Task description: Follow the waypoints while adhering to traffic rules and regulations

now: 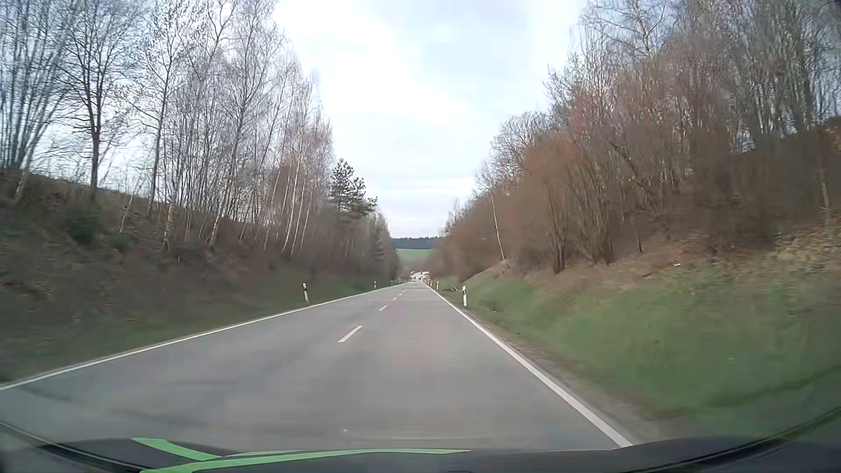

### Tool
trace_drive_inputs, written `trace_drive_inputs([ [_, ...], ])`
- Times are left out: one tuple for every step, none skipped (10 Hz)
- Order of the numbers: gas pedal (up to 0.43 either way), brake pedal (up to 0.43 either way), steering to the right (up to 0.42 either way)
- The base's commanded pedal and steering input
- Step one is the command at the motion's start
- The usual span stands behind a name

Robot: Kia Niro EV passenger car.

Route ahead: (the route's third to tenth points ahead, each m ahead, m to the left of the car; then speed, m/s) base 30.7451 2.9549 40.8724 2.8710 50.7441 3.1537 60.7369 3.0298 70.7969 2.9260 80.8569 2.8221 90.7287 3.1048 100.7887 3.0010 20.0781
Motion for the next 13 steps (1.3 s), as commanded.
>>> trace_drive_inputs([
  [0.000, 0.000, 0.000],
  [0.000, 0.000, 0.001],
  [0.000, 0.000, 0.002],
  [0.000, 0.000, 0.003],
  [0.000, 0.000, 0.004],
  [0.000, 0.000, 0.004],
  [0.000, 0.000, 0.004],
  [0.000, 0.000, 0.004],
  [0.000, 0.000, 0.004],
  [0.000, 0.000, 0.004],
  [0.000, 0.000, 0.004],
  [0.000, 0.000, 0.004],
  [0.000, 0.000, 0.004],
])
